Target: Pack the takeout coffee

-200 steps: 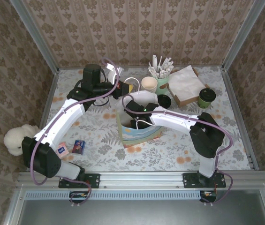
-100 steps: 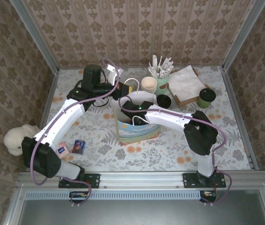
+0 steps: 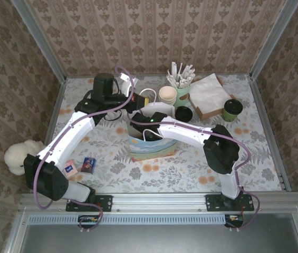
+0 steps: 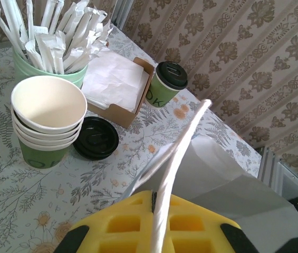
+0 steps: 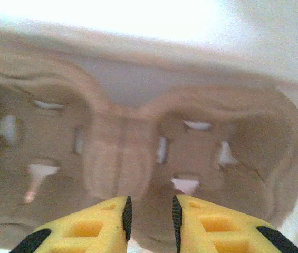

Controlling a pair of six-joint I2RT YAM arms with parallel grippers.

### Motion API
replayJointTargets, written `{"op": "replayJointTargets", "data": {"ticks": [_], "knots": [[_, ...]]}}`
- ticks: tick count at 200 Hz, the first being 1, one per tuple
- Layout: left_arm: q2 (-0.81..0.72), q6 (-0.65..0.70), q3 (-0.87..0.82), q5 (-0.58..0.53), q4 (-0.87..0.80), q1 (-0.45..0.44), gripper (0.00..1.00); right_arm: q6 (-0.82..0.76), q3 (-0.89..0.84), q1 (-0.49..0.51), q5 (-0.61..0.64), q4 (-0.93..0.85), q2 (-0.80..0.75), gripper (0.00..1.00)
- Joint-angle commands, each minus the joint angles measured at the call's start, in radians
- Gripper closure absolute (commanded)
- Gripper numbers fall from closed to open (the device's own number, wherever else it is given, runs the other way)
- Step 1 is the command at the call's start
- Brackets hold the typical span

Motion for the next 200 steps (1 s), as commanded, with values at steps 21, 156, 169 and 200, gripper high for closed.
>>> {"op": "replayJointTargets", "data": {"ticks": [21,156,169,200], "knots": [[-0.041,0.028,-0.001,-0.014,-0.024,-0.001,1.00,-0.018,-0.046,0.001,-0.002,0.006,-0.012,0.67],[-0.050,0.002,-0.009,0.008,-0.003,-0.003,1.00,0.005,-0.158,-0.025,-0.040,0.128,-0.016,0.61],[-0.058,0.002,-0.015,0.005,-0.002,-0.004,1.00,0.015,-0.163,-0.026,-0.045,0.136,-0.026,0.60],[-0.066,0.015,-0.023,0.000,-0.009,-0.003,1.00,0.009,-0.157,-0.025,-0.045,0.148,-0.079,0.58]]}}
